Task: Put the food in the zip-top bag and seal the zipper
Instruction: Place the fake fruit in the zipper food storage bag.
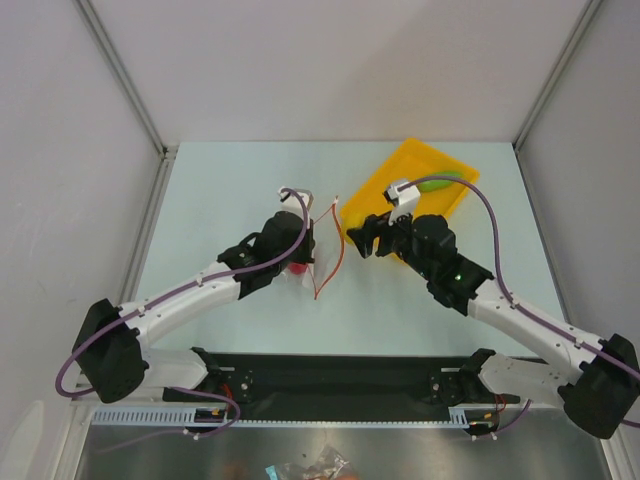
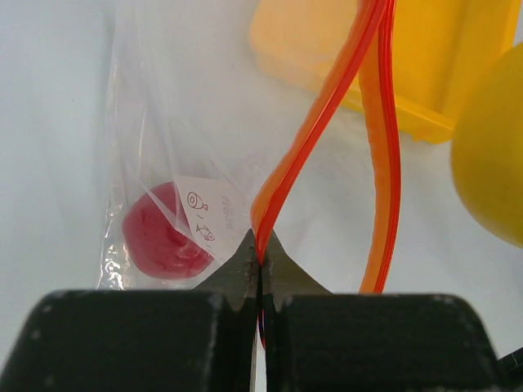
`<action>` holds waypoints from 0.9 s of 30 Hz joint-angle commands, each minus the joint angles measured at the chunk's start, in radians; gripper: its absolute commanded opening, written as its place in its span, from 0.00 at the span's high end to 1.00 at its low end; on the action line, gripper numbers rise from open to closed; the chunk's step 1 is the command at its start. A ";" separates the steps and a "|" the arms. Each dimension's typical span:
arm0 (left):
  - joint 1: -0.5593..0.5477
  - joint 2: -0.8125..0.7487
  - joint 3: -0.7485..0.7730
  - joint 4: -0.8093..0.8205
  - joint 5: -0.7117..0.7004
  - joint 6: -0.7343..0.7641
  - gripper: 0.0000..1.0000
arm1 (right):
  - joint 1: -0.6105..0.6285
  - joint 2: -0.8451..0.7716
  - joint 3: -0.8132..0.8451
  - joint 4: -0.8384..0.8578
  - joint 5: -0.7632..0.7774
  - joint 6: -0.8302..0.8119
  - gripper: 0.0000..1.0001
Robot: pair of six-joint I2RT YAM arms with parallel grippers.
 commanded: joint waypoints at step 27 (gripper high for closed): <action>-0.008 -0.130 -0.013 0.013 0.129 -0.013 1.00 | 0.099 0.215 -0.065 0.294 -0.048 0.072 0.57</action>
